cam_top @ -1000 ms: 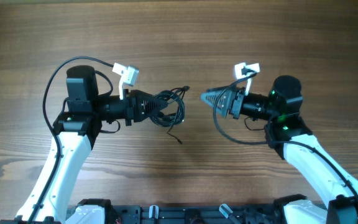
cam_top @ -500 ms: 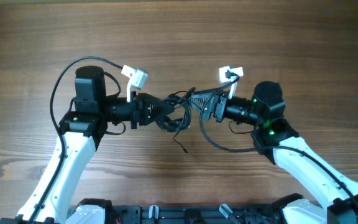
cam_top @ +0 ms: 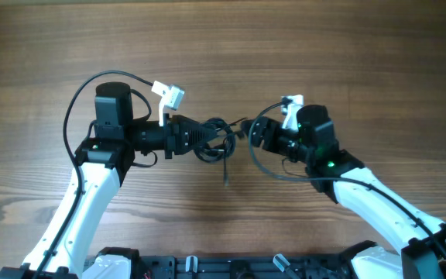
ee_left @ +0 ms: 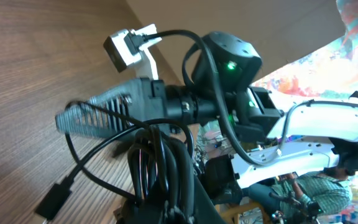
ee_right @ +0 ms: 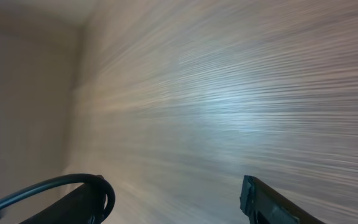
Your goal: Untangle cables
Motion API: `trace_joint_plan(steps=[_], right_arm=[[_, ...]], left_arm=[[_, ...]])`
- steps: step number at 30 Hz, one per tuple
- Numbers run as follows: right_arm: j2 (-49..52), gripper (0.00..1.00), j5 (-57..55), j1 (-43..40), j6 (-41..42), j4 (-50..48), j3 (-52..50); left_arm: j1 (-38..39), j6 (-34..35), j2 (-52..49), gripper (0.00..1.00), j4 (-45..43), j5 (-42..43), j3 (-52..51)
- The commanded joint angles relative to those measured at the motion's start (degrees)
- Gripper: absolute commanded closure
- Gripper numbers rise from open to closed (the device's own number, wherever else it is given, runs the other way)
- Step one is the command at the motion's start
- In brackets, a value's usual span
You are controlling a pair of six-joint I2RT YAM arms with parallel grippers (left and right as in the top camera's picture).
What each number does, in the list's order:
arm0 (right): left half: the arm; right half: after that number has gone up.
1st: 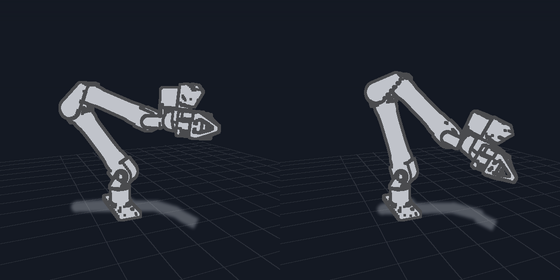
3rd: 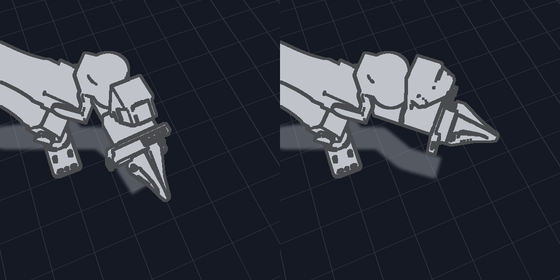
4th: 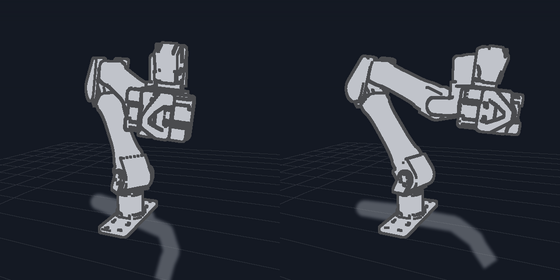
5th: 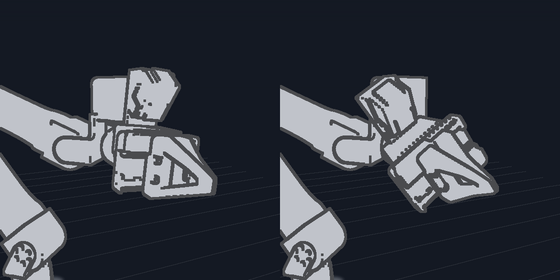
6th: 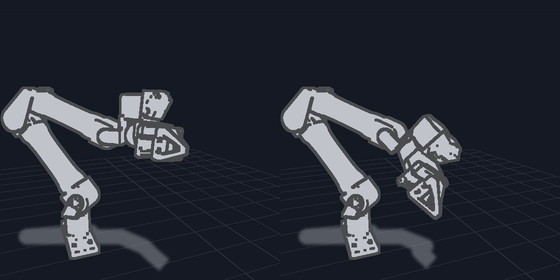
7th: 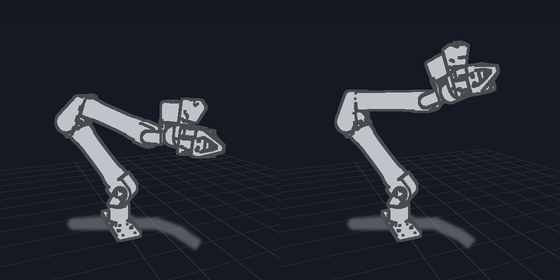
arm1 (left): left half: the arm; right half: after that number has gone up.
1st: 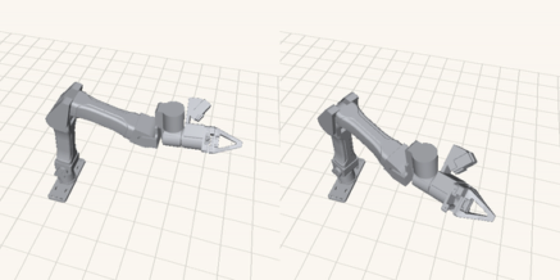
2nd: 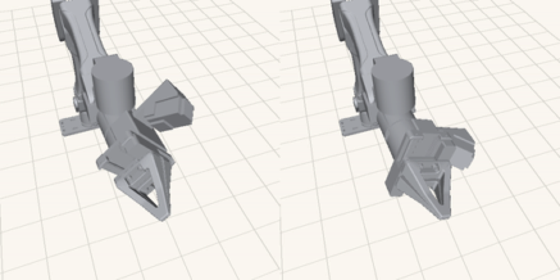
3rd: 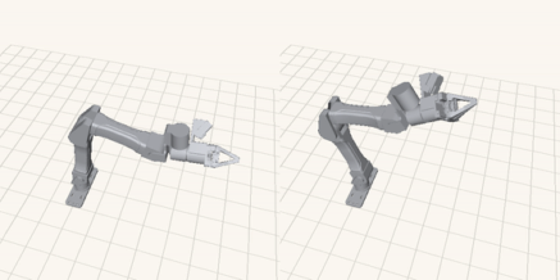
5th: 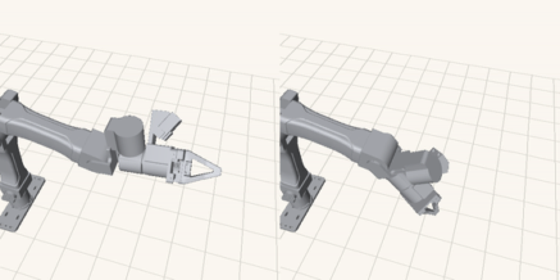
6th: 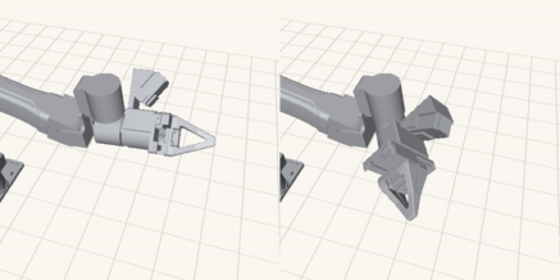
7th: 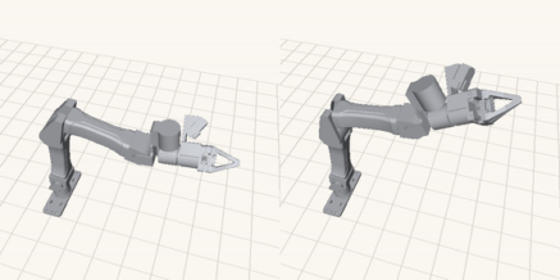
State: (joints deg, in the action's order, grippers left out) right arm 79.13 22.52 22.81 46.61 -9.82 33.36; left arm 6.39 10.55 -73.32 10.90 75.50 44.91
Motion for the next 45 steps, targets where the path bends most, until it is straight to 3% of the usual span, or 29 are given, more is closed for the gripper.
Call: trace_joint_plan(steps=[1, 5, 8, 10, 14, 16, 17, 20, 27, 30, 34, 39, 42, 45], right_arm=[[1.7, 0.28, -7.5, -4.6, -0.2, 2.1, -0.3], [1.7, 0.25, -7.7, -7.7, -1.6, 2.4, -0.3], [1.6, 0.03, -4.0, -9.4, -4.1, 2.6, -0.3], [0.9, 0.0, 5.7, -10.2, -11.3, 2.6, -0.3], [-2.3, 0.01, 30.2, -12.9, -21.3, 0.4, -0.3], [-2.9, 0.05, 42.8, -13.7, -24.1, -5.9, -0.3], [-2.9, 0.08, 47.5, -13.7, -23.9, -11.5, -0.3], [-2.9, 0.1, 49.1, -13.4, -24.1, -15.7, -0.3], [-2.8, 0.1, 41.0, -5.2, -30.3, -14.5, -0.3], [-2.8, 0.18, 38.7, -2.4, -39.2, -5.9, -0.3], [-2.8, 0.28, 39.6, -2.0, -42.6, 4.0, -0.3], [-2.8, 0.42, 43.1, -2.0, -42.5, 3.9, -0.4], [-2.8, 0.66, 43.1, -2.0, -41.9, 3.8, -0.4], [-2.8, 0.68, 43.0, -2.0, -41.9, 3.8, -0.4]], left_arm=[[0.3, -1.1, 0.9, 0.96, -0.4, 5.0, 0.3], [0.3, -1.1, 0.9, 0.96, -0.4, 5.0, 0.3], [0.3, -1.2, 0.9, 0.96, -0.4, 5.0, 0.3], [0.3, -1.2, 0.9, 0.96, -0.4, 3.0, 0.3], [0.3, -1.2, 0.9, 0.96, 2.3, -9.9, 0.3], [0.3, -2.2, 0.9, 0.96, 4.2, -12.0, 0.3], [0.3, -6.1, 0.9, 0.96, 6.4, -12.0, 0.3], [0.3, -11.9, 0.9, 0.96, 12.3, -12.0, 0.3], [5.9, -11.9, 0.9, 0.96, 17.1, -12.0, 0.3], [8.3, -14.3, 0.9, 0.93, 17.0, -13.5, 0.3], [8.3, -14.3, 0.9, 0.93, 17.0, -13.6, 0.3], [8.3, -14.2, 0.9, 0.92, 17.0, -13.5, 0.3], [8.3, -14.2, 0.9, 0.92, 17.0, -13.5, 0.3], [8.3, -14.2, 0.9, 0.92, 16.8, -12.9, 0.3]])
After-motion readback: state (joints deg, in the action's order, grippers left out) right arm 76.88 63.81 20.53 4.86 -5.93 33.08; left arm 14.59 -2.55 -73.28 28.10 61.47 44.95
